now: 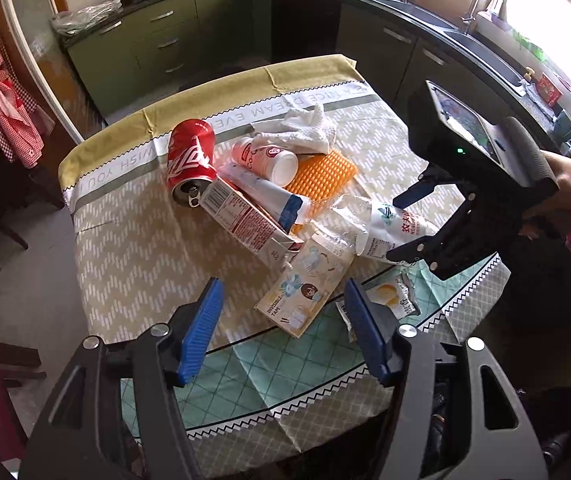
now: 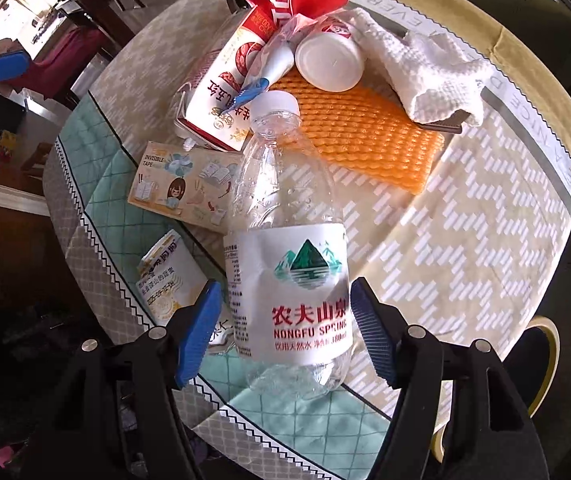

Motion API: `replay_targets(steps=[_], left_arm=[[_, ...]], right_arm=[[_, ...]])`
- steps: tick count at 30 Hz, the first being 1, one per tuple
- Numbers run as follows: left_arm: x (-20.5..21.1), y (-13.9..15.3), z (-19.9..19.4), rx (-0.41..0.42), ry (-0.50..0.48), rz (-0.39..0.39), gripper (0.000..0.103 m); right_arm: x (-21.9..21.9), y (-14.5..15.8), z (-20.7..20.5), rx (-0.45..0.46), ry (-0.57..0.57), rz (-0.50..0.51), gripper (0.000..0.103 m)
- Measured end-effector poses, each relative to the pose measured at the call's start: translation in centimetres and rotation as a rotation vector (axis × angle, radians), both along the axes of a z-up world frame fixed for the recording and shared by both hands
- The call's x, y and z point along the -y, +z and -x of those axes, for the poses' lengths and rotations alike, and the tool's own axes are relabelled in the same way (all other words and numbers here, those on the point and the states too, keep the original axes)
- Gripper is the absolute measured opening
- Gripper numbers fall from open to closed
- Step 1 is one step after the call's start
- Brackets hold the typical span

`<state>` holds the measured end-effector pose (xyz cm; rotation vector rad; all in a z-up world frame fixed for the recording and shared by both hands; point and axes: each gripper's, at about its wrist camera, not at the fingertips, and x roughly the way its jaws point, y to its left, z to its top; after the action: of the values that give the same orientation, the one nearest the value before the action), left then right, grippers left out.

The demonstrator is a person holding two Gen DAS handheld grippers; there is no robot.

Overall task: Collect trash
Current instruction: 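Grasp the Nongfu Spring water bottle with the right gripper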

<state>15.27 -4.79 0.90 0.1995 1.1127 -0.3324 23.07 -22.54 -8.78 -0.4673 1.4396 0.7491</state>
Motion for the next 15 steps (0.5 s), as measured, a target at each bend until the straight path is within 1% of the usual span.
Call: replay_targets(steps=[3, 9, 11, 13, 14, 15], left_arm=[[-0.4, -0.2, 0.2, -0.004, 0.002, 0.000, 0.060], [-0.2, -0.3, 0.2, -0.004, -0.013, 0.002, 0.061], [-0.1, -0.4, 0.2, -0.006, -0.016, 0.002, 0.061], [0.0, -0.5, 0.2, -0.009, -0.019, 0.001, 0.061], [0.0, -0.5, 0.2, -0.010, -0.020, -0.001, 0.062], [0.0, -0.6, 0.2, -0.012, -0.020, -0.003, 0.062]], right_arm=[[-0.8, -1.1, -1.0, -0.021, 0.009, 0.034, 0.071], [-2.0, -2.4, -2.2, -0.051, 0.026, 0.073, 0.072], [-2.2, -3.3, -2.4, -0.064, 0.025, 0.076, 0.072], [-3.1, -4.4, -2.5, -0.070, 0.018, 0.076, 0.072], [-3.1, -4.6, -2.6, -0.070, 0.010, 0.070, 0.068], [-3.0, -4.7, -2.6, -0.066, 0.002, 0.061, 0.068]])
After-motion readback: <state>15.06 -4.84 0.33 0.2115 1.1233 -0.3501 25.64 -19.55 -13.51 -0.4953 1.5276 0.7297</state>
